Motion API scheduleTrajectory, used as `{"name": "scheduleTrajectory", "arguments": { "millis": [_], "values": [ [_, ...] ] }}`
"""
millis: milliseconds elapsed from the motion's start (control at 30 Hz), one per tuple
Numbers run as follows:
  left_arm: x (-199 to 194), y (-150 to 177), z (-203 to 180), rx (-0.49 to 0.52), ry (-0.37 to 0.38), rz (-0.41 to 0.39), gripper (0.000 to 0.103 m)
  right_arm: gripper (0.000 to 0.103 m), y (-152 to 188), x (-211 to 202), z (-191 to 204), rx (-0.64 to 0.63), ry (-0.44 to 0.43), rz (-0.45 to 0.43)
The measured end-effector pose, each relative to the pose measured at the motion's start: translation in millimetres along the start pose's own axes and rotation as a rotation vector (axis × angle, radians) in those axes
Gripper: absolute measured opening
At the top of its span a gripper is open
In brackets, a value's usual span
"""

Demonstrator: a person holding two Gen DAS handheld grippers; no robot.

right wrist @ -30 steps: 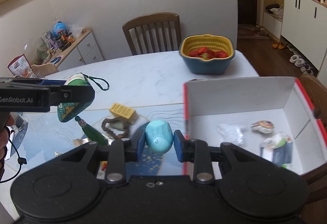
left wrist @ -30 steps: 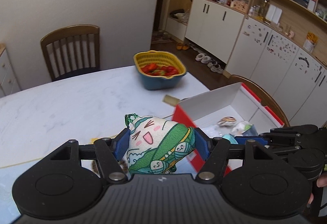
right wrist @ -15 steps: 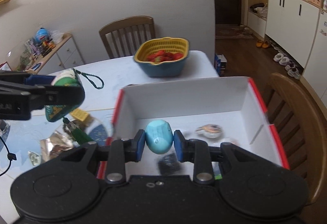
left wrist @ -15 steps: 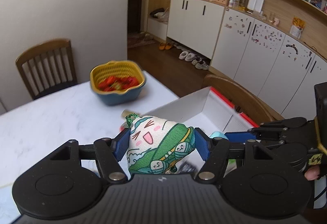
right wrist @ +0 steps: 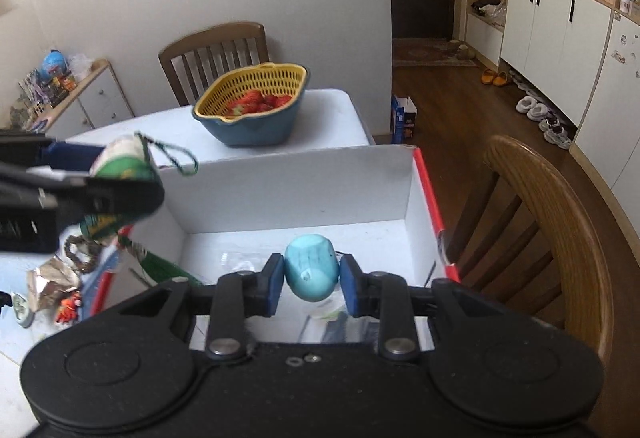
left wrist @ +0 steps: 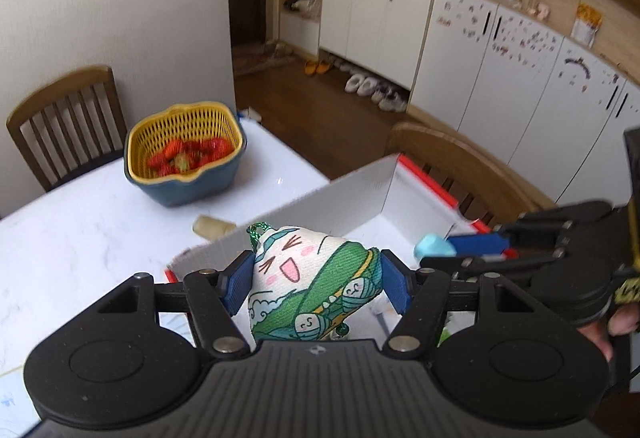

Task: Organize objects
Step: 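Carry the green plush and blue egg toy over the open red box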

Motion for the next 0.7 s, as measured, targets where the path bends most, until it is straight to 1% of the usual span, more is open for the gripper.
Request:
{"name": "scheduleTrajectory", "arguments": {
  "millis": [133, 400, 600, 700],
  "values": [
    [21.9, 8.5, -3.9, 0.018, -0.032, 0.036, 0.066, 0.028, -5.2, 18.1, -10.6, -0.011, 0.011, 0.035],
    [57.1, 22.1, -9.2, 0.039, -0.051, 0.112, 0.066, 0.028, -23.5, 61.1, -26.7, -0.004, 0.022, 0.100],
    [74.1, 26.7, -10.2, 0.049, -0.082, 0.143, 0.066, 0.028, -30.3, 88.7, -28.1, -0.018, 0.038, 0.144],
    [83.4, 26.9, -10.5, 0.053, -0.084, 0.154, 0.066, 0.028, -33.5, 101.1, -30.5, -0.018, 0.055, 0.164]
  ]
}}
Point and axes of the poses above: each gripper's, at about its wrist camera, not at the fingertips, and x roughly the way its jaws point, z to its left, y to its underside, the point moved 1 cm from there along x, roughly the way its jaws point, and after that the axes turned 9 degrees about -y, right-handed, at the moved point
